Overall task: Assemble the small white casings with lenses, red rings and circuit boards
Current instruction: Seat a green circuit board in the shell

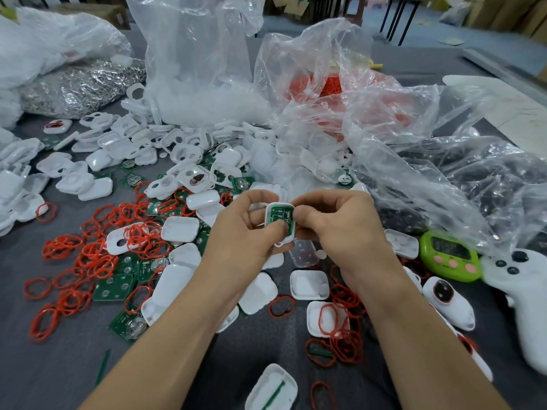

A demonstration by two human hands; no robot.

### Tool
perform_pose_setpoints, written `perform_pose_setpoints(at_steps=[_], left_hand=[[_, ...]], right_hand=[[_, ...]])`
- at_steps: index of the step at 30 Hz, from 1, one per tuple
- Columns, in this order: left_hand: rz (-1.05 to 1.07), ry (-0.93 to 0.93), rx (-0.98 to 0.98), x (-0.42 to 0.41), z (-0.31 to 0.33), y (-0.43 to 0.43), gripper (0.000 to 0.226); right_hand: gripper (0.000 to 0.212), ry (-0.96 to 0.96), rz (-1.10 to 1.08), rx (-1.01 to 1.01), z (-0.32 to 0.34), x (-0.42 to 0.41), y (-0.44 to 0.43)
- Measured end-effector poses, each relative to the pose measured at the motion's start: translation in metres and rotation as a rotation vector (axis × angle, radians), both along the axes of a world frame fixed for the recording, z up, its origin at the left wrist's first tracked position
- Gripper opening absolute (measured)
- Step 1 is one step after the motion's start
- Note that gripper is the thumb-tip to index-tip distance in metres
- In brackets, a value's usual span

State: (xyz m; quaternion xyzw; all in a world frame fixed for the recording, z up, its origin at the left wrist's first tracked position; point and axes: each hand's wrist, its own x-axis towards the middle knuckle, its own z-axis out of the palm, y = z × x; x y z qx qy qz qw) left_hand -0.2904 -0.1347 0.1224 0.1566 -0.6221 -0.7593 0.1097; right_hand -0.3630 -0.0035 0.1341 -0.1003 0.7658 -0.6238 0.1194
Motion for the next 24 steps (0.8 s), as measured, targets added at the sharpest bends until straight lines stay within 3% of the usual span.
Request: perform_pose_setpoints(at_steps=[11, 17, 24], left_hand=[[0.101, 0.077, -0.618, 0.0039, 0.0004, 0.0022, 0.024], [0.16, 0.131, -0.698, 0.0054, -0.0014, 0.0034, 0.028], [0.175, 0.159, -0.689, 0.005, -0.0079, 0.0013, 0.031]], right_hand=[[0.011, -0.125, 0.016, -0.119, 0.0072, 0.0012, 0.0012], [0.02, -0.143, 0.023, -0.178, 0.0058, 0.0001, 0.0026], [0.013, -0.217, 0.045, -0.217, 0.0057, -0.0012, 0.0022]])
